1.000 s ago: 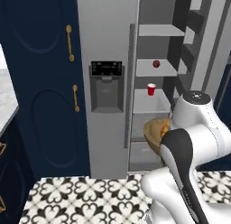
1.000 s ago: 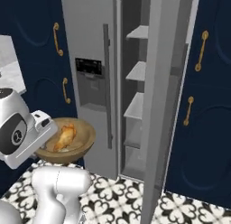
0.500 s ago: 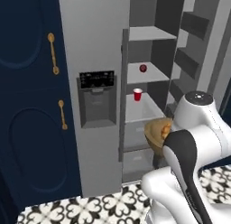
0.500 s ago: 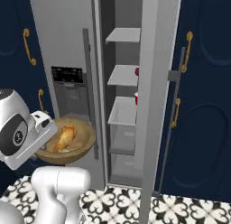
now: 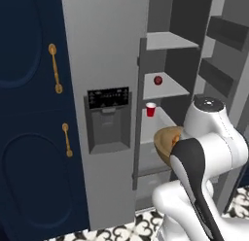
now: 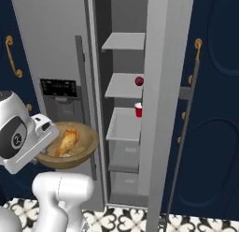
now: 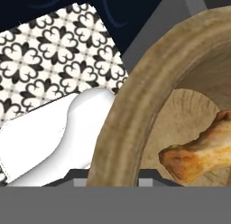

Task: Pick the chicken drumstick and garlic from their plates and place them in the bowl. Then put the bowl in the fridge.

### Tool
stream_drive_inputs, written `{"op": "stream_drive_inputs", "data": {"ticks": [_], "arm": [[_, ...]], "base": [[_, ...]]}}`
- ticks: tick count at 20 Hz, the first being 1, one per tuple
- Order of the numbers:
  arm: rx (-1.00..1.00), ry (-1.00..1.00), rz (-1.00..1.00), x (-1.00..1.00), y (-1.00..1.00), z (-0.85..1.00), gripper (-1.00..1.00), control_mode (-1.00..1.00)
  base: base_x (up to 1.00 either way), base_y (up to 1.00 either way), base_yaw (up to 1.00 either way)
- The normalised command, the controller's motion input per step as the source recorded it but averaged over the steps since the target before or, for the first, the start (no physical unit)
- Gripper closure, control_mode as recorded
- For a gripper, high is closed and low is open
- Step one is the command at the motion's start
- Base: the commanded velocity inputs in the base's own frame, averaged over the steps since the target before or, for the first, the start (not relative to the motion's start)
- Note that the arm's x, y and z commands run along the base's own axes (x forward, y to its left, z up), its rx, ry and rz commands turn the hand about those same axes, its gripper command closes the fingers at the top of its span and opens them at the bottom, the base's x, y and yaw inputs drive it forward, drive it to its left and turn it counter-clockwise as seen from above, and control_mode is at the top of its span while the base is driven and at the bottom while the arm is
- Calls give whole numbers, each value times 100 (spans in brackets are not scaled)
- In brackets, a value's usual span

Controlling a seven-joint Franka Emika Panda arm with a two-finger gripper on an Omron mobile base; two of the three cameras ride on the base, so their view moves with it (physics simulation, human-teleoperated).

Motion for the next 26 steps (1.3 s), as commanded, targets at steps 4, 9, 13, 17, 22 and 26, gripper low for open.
{"op": "stream_drive_inputs", "data": {"ticks": [4,9,13,17,22,26], "arm": [[0,0,0,0,0,0,100,100],[0,0,0,0,0,0,100,100],[0,0,0,0,0,0,100,100],[0,0,0,0,0,0,100,100],[0,0,0,0,0,0,100,100],[0,0,0,0,0,0,100,100]], "base": [[22,-36,6],[23,-33,12],[50,-16,0],[55,-7,0],[30,-11,0],[3,-21,0]]}}
